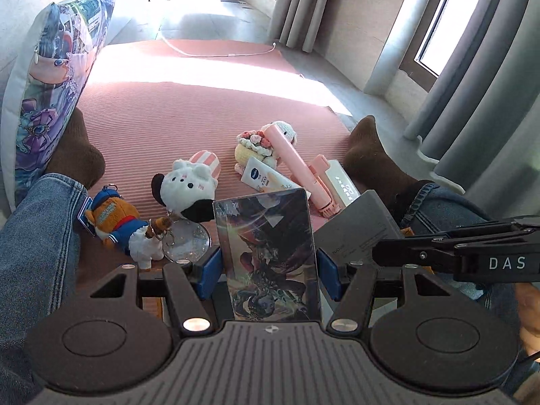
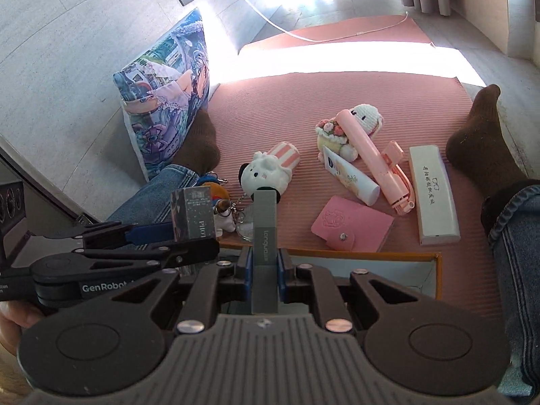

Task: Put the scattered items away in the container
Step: 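Lift the gray book with right tool while left tool carries the card box toward the white box, then lower the gray book into the white box and open right tool, then lower the card box into the white box with left tool while right tool approaches it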

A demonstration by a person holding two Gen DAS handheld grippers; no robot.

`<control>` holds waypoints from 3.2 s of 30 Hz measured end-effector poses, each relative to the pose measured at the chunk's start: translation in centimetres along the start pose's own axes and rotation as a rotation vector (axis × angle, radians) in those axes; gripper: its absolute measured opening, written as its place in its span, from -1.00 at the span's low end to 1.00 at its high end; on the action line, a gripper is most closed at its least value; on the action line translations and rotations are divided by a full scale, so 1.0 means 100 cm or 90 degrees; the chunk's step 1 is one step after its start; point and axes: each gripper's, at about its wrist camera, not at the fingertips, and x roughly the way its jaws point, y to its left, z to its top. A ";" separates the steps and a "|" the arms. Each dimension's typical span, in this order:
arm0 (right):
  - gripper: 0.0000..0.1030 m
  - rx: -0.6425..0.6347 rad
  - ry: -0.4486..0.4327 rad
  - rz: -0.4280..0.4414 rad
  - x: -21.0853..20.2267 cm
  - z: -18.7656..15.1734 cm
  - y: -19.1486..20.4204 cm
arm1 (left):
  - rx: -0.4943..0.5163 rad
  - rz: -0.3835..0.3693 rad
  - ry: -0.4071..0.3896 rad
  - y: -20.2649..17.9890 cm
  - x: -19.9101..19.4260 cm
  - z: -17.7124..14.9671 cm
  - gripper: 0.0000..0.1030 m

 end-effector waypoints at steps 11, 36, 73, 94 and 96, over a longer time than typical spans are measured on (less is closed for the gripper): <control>-0.69 -0.015 0.077 -0.075 0.053 -0.031 -0.003 | -0.007 0.019 0.019 0.021 0.009 -0.036 0.36; -0.65 -0.021 0.126 -0.079 0.122 -0.032 0.021 | -0.008 0.012 0.029 0.042 0.014 -0.049 0.36; -0.60 -0.436 0.219 0.008 0.127 -0.058 0.046 | -0.010 0.026 0.048 0.039 0.011 -0.055 0.36; -0.58 -0.478 0.209 -0.009 0.116 -0.059 0.053 | 0.006 0.050 0.050 0.034 0.009 -0.056 0.36; -0.58 -0.462 0.202 -0.018 0.107 -0.057 0.049 | 0.020 0.054 0.051 0.031 0.006 -0.056 0.36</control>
